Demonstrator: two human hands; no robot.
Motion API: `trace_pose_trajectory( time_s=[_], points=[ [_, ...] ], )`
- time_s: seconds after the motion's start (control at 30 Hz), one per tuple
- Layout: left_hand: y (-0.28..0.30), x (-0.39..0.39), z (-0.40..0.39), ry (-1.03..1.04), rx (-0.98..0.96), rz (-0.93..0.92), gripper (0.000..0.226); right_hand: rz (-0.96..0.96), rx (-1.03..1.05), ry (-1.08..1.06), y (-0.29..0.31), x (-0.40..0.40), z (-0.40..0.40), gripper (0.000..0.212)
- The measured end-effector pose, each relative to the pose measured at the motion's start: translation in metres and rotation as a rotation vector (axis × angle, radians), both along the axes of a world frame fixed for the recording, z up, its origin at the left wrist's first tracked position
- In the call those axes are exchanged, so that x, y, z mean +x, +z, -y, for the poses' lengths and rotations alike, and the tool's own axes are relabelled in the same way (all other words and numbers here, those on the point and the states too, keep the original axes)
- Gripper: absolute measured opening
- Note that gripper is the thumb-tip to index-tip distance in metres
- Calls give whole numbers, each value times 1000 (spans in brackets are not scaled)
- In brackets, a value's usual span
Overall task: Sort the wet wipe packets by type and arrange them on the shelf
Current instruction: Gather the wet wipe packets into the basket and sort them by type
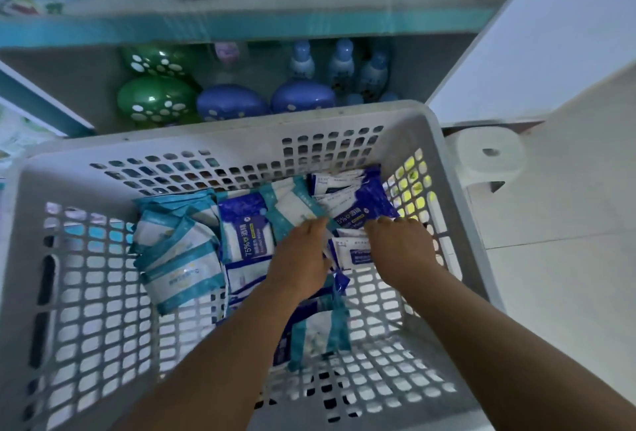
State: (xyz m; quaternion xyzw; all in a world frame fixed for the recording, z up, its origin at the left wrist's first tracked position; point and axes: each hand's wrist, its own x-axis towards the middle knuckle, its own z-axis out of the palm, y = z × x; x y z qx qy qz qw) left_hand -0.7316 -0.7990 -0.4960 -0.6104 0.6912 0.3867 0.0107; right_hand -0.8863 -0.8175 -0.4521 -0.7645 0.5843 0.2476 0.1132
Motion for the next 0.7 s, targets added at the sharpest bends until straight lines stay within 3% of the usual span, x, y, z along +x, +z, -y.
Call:
trace_pose_trajectory(
  time_s=[0.1, 0.33, 0.57, 0.7],
  points=[
    [-6, 11, 3, -324, -68, 290, 69, -27, -27, -25, -12, 2, 1, 32],
    [-2, 29, 4, -406, -78, 444, 67, -115, -27, -22, -27, 8, 11, 36],
    [-9, 43, 5, -362, -39, 404, 62, 35, -74, 72, -47, 8, 19, 48],
    [-16, 50, 4, -356, -34, 304, 47, 14, -81, -83, -56, 4, 15, 62]
  ],
)
